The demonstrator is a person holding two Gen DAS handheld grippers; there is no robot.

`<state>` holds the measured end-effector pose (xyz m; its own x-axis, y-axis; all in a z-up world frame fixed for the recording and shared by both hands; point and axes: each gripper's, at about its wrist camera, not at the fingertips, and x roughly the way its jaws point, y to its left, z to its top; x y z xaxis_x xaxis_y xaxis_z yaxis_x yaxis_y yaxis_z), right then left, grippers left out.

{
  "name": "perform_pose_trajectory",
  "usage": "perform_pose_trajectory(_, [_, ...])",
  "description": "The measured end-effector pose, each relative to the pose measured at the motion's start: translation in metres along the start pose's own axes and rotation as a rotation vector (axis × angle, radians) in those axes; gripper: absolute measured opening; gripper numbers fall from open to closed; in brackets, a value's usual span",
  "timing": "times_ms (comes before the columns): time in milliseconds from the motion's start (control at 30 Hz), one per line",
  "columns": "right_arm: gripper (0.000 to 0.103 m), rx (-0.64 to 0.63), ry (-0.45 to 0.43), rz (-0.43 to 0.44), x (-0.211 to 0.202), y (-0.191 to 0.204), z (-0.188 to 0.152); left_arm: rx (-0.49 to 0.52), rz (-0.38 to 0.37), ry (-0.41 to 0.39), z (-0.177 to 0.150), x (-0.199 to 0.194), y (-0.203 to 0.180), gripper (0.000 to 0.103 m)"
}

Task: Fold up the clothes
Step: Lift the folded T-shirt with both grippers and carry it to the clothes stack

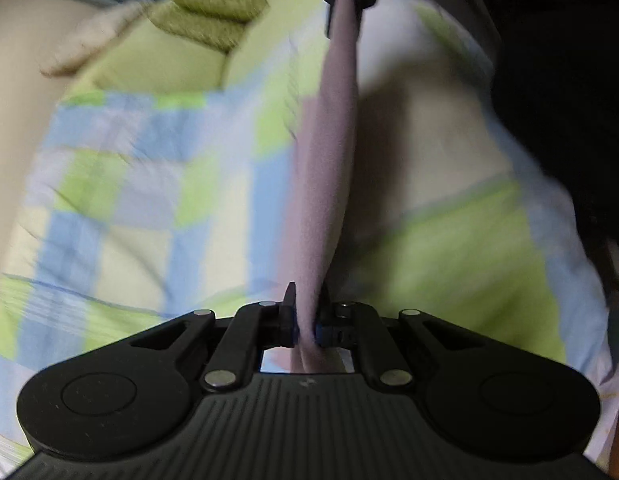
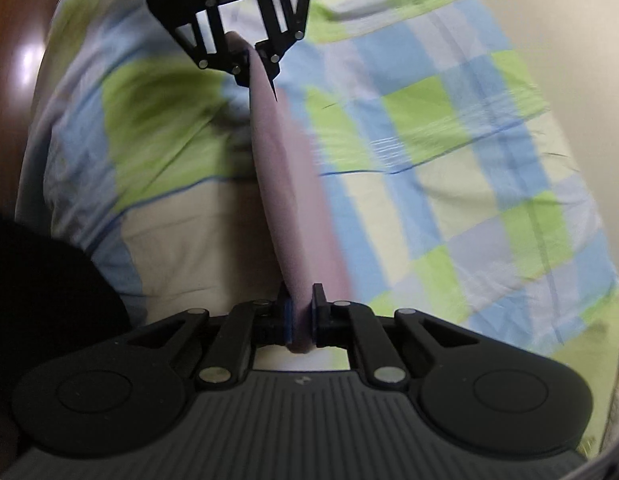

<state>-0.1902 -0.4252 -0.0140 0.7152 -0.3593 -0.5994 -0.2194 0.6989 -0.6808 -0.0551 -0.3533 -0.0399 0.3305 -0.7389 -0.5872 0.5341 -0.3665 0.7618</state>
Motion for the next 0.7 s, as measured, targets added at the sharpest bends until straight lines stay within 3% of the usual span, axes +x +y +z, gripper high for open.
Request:
perform_pose_trajectory(100, [0.006,0.069,0.036,-0.062,-0.055,-0.014,0.002,0.055,0.021,-0.09,0.034,-0.027,0.017,0.005])
perform_pose_trajectory(200, [0.006,0.123,0.085,-0.139,-0.104,-0.015,-0.006,0.105,0.014,-0.242,0.087,-0.043,0.022,0.005])
perform_pose_trajectory(400, [0.006,0.373,0.249,-0.279,-0.202,-0.01,-0.07,0.198,-0.051,-0.468,0.186,-0.039,0.019,0.005])
perform_pose_trajectory(467, [0.005,0.429,0.292,-0.323,-0.223,-0.009,-0.09,0.246,-0.078,-0.562,0.249,-0.028,0.021,0.005])
perform_pose_trajectory(533, [0.005,0.507,0.355,-0.399,-0.256,-0.013,-0.123,0.276,-0.079,-0.613,0.292,-0.019,0.023,0.005])
perform_pose_trajectory(600, [0.005,0.549,0.386,-0.459,-0.278,-0.022,-0.147,0.291,-0.068,-0.694,0.36,-0.011,0.03,0.005])
perform_pose_trajectory(633, [0.005,0.568,0.408,-0.511,-0.294,-0.03,-0.163,0.293,-0.064,-0.715,0.378,-0.009,0.032,0.005])
perform_pose_trajectory(700, [0.005,0.583,0.451,-0.61,-0.326,-0.051,-0.194,0.307,-0.026,-0.799,0.453,-0.003,0.043,0.005])
